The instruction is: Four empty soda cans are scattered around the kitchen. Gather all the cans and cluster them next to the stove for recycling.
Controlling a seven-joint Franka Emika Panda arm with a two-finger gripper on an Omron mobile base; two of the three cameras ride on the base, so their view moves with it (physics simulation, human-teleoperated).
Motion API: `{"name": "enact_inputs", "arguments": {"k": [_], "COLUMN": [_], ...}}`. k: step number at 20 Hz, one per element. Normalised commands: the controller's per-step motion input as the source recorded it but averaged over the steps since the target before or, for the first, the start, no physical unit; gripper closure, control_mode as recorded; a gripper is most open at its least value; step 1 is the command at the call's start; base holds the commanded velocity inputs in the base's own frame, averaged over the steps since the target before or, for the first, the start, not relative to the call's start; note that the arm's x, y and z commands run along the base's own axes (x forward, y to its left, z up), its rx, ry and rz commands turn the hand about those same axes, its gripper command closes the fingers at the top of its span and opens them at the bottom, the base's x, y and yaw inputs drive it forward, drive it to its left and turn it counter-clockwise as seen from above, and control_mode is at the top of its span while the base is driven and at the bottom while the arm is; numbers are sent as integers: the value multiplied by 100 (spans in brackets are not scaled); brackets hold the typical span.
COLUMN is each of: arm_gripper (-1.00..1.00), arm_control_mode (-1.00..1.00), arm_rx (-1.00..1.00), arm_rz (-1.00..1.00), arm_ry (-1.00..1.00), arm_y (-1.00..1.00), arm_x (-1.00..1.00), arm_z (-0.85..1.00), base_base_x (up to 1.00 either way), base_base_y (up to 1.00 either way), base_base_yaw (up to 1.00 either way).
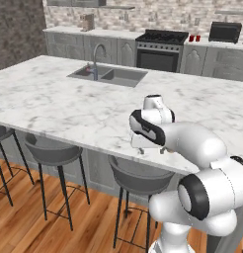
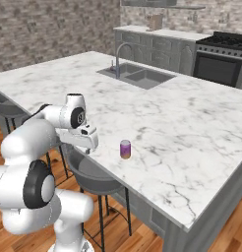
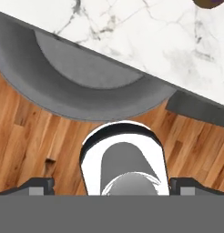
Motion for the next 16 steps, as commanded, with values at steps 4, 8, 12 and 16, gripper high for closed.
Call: {"name": "enact_inputs", "arguments": {"k": [4, 8, 12, 16], "arm_gripper": [-100, -100, -100, -100], "arm_control_mode": [-100, -100, -100, -100], "arm_rx": [0, 0, 0, 0], "arm_rz": [1, 2, 0, 0], "arm_ry": [2, 0, 2, 6], "arm_y": [-34, -32, -36, -37], "arm_x": [-2, -8, 0, 0], "arm_z": [17, 16, 21, 18], "base_base_x": [0, 0, 0, 0], "base_base_y": [0, 0, 0, 0], "base_base_yaw": [0, 0, 0, 0]}}
